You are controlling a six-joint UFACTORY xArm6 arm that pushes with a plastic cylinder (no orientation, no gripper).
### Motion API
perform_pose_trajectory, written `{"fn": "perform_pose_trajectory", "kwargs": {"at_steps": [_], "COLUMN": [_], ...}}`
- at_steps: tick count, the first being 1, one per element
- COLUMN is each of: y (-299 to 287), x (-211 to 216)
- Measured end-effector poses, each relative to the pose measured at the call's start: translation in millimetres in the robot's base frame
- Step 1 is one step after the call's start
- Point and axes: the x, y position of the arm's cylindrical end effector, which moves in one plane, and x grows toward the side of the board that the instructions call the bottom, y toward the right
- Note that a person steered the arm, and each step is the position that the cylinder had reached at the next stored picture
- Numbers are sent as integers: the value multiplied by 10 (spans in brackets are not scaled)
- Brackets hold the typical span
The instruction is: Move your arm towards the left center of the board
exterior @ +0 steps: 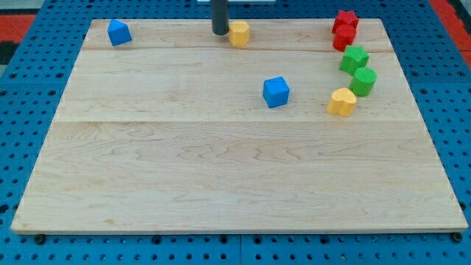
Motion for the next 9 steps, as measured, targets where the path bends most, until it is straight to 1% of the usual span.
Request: {"fn": "perform_pose_trajectory", "kwargs": {"at_steps": [1, 2, 4, 6, 7, 8, 9], "y": [-490, -511, -618, -1238, -1428, -1227, -1319], "x": [104, 329, 334, 334, 344, 532, 1041]}}
